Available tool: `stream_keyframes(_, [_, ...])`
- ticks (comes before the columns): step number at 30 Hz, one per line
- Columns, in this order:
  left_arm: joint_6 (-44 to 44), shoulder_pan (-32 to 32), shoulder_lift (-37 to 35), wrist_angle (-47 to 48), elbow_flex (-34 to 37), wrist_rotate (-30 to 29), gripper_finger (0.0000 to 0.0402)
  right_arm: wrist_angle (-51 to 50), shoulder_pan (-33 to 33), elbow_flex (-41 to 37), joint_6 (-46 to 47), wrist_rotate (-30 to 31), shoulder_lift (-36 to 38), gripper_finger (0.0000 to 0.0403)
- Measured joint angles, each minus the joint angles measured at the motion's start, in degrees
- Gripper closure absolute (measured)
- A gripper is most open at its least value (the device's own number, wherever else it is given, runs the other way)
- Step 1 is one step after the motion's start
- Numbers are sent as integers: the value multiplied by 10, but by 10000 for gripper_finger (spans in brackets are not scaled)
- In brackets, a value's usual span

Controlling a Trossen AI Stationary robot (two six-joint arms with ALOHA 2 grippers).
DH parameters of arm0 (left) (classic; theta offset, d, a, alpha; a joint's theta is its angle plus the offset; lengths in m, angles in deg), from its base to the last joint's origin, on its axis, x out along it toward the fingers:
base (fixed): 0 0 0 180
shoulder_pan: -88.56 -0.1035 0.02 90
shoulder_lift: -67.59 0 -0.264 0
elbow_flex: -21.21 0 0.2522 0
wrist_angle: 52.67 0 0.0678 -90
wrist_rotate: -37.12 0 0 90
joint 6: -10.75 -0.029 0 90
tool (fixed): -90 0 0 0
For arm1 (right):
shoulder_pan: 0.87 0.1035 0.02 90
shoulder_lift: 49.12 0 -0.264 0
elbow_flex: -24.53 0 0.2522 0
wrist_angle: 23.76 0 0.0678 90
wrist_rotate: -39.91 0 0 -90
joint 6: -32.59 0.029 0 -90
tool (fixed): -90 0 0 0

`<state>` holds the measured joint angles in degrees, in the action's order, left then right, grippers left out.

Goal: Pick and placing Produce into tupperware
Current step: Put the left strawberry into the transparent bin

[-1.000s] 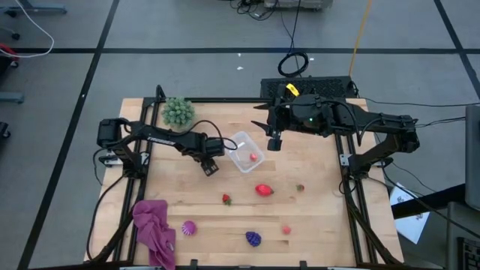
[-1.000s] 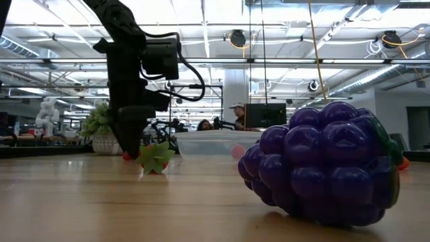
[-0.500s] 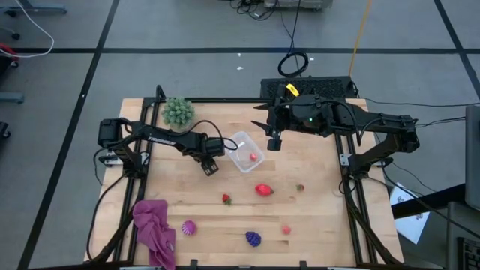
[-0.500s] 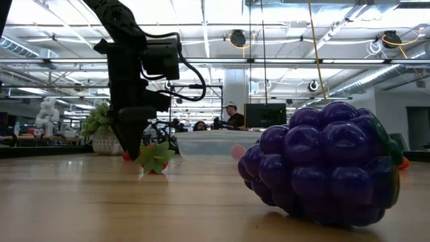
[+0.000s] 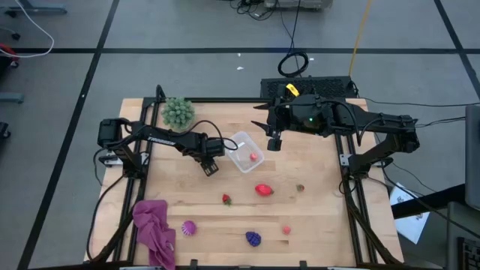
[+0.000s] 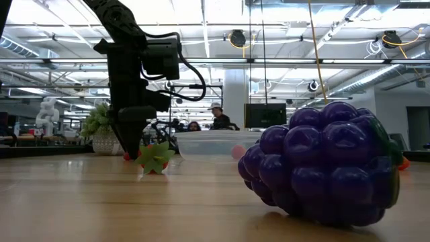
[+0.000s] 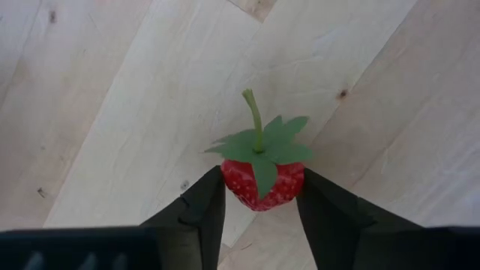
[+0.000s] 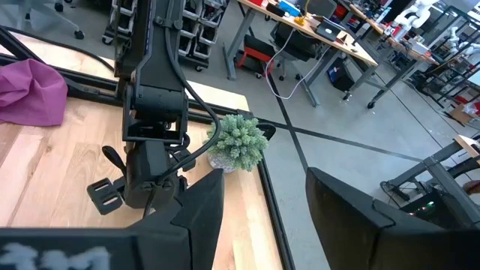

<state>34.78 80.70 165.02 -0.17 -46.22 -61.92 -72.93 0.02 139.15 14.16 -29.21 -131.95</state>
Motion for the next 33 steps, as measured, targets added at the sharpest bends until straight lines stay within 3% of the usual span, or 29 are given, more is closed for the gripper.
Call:
stream_keyframes(11, [-9,0,0,48,-40,0,254,0,0,0,0,0,0,222])
stream_keyframes(23, [-18,18,0,203,-174,-7,254,1,0,0,-20,4,0,222])
stream_keyframes(33, [-76,52,-1,247,-299,-26,254,26,-1,0,-107,163,16,222])
